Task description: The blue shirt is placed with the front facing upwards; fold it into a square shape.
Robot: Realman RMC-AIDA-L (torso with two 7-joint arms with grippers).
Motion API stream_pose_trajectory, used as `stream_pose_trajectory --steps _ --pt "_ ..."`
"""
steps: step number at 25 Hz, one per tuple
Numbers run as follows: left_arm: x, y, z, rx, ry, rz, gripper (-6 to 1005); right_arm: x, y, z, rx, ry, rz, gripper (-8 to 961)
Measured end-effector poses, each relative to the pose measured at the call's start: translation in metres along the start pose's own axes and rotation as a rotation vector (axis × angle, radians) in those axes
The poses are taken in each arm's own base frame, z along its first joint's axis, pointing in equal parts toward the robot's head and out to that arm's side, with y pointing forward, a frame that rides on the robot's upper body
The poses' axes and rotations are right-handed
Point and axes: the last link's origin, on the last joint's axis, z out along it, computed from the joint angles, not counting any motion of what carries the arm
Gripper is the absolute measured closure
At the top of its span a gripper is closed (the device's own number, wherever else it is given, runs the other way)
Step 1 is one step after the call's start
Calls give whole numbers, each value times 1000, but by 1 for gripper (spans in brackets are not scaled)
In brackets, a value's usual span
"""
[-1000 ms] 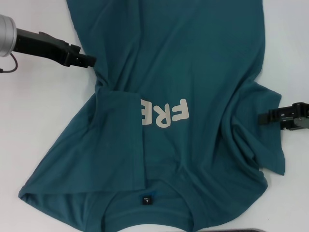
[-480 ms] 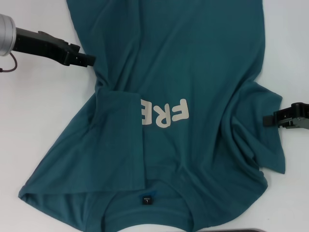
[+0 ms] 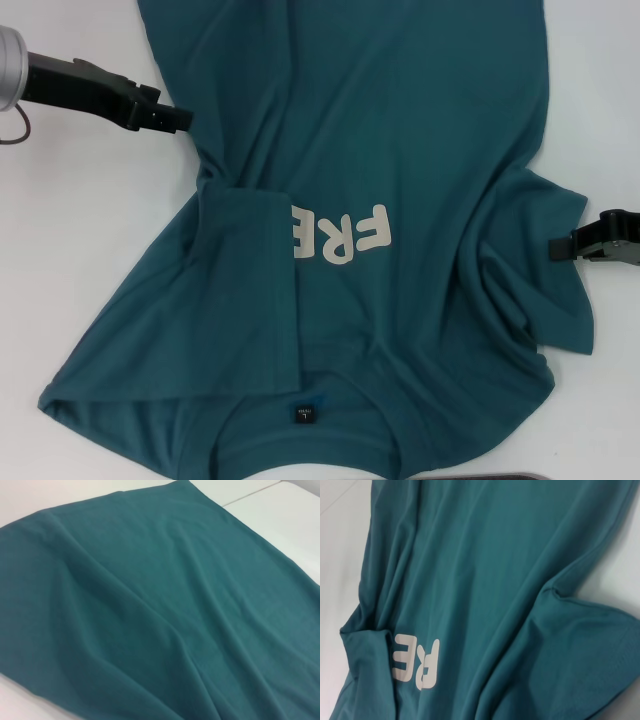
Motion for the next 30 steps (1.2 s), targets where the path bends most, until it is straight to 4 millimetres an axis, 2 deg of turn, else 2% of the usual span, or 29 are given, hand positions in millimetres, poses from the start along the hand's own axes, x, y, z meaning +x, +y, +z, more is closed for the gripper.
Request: stream_pose_trajectory --steps 1,12,17,30 --pt "0 0 0 0 0 1 416 0 0 0 0 1 -1 937" --pt "2 -2 0 13 5 3 415 -2 3 -5 -18 -4 -1 936" --pt "4 -2 0 14 6 5 415 -2 3 -18 -46 -11 3 930" --pt "10 -5 -1 28 16 16 415 7 -12 -50 -27 -72 41 916"
